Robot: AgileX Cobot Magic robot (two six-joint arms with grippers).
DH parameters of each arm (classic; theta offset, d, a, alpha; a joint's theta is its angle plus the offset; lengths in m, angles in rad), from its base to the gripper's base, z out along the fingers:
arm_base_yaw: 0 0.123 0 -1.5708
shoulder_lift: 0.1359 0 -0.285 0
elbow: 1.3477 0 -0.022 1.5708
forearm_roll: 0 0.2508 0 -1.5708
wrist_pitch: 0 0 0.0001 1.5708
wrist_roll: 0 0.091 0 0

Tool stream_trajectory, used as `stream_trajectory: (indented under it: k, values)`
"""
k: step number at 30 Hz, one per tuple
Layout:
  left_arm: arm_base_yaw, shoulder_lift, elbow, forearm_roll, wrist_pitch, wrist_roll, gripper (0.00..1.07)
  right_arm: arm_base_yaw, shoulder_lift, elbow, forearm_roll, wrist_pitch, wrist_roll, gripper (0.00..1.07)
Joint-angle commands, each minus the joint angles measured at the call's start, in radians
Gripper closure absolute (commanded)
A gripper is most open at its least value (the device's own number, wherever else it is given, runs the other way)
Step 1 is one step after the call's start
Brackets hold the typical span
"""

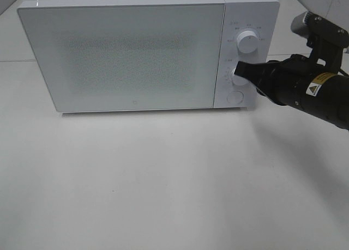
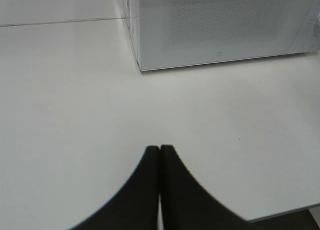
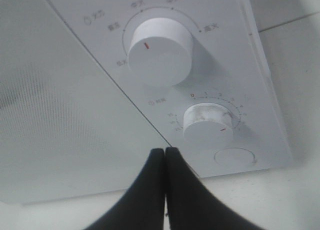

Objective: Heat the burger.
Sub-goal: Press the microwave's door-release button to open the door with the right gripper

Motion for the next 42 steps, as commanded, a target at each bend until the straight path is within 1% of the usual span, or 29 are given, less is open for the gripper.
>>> stream_trajectory:
  k: [1, 2, 3, 4, 5, 6, 8, 9, 11, 14, 16, 17, 19, 22, 23, 26, 27, 30, 32, 40, 42]
  values:
    - [-0.001, -0.007, 0.002, 0.0, -0.009, -0.001, 1.07, 0.004, -0.002, -0.002, -0.005, -0.039, 0.17, 1.07]
    - [-0.001, -0.007, 0.002, 0.0, -0.009, -0.001, 1.07, 0.004, -0.002, -0.002, -0.005, -0.05, 0.281, 1.07]
    - [-0.001, -0.007, 0.002, 0.0, -0.009, -0.001, 1.07, 0.004, -0.002, -0.002, -0.005, -0.053, 0.341, 1.07]
    - [-0.001, -0.007, 0.002, 0.0, -0.009, -0.001, 1.07, 0.004, -0.002, -0.002, -0.005, -0.053, 0.341, 1.07]
    - [-0.001, -0.007, 0.002, 0.0, -0.009, -0.001, 1.07, 0.004, 0.002, -0.002, -0.005, -0.061, 0.45, 1.07]
    - [-0.001, -0.007, 0.002, 0.0, -0.009, -0.001, 1.07, 0.004, 0.002, -0.002, -0.005, -0.061, 0.45, 1.07]
    - [-0.001, -0.007, 0.002, 0.0, -0.009, -0.001, 1.07, 0.004, 0.037, -0.002, -0.012, -0.089, 0.594, 1.07]
    - [-0.001, -0.007, 0.002, 0.0, -0.009, -0.001, 1.07, 0.004, 0.037, -0.002, -0.012, -0.089, 0.594, 1.07]
    - [-0.001, -0.007, 0.002, 0.0, -0.009, -0.001, 1.07, 0.004, 0.113, -0.002, -0.038, -0.152, 0.756, 1.07]
    - [-0.001, -0.007, 0.002, 0.0, -0.009, -0.001, 1.07, 0.004, 0.136, -0.002, -0.039, -0.176, 0.783, 1.07]
    - [-0.001, -0.007, 0.002, 0.0, -0.009, -0.001, 1.07, 0.004, 0.198, -0.002, -0.033, -0.227, 0.838, 1.07]
    - [-0.001, -0.007, 0.002, 0.0, -0.009, -0.001, 1.07, 0.004, 0.198, -0.002, -0.033, -0.227, 0.838, 1.07]
    - [-0.001, -0.007, 0.002, 0.0, -0.009, -0.001, 1.07, 0.004, 0.259, -0.002, 0.015, -0.232, 0.862, 1.07]
    - [-0.001, -0.007, 0.002, 0.0, -0.009, -0.001, 1.07, 0.004, 0.272, -0.002, 0.027, -0.232, 0.862, 1.07]
    - [-0.001, -0.007, 0.002, 0.0, -0.009, -0.001, 1.07, 0.004, 0.299, -0.004, 0.055, -0.235, 0.862, 1.07]
    - [-0.001, -0.007, 0.002, 0.0, -0.009, -0.001, 1.07, 0.004, 0.331, -0.022, 0.069, -0.239, 0.862, 1.07]
    - [-0.001, -0.007, 0.002, 0.0, -0.009, -0.001, 1.07, 0.004, 0.35, -0.042, 0.069, -0.241, 0.862, 1.07]
    - [-0.001, -0.007, 0.002, 0.0, -0.009, -0.001, 1.07, 0.004, 0.357, -0.049, 0.069, -0.241, 0.862, 1.07]
    - [-0.001, -0.007, 0.002, 0.0, -0.009, -0.001, 1.07, 0.004, 0.39, -0.085, 0.079, -0.241, 0.865, 1.07]
    - [-0.001, -0.007, 0.002, 0.0, -0.009, 0.0, 1.07, 0.002, 0.422, -0.126, 0.111, -0.241, 0.868, 1.07]
    - [-0.001, -0.007, 0.002, 0.0, -0.009, -0.001, 1.07, 0.002, 0.454, -0.153, 0.123, -0.25, 0.869, 1.07]
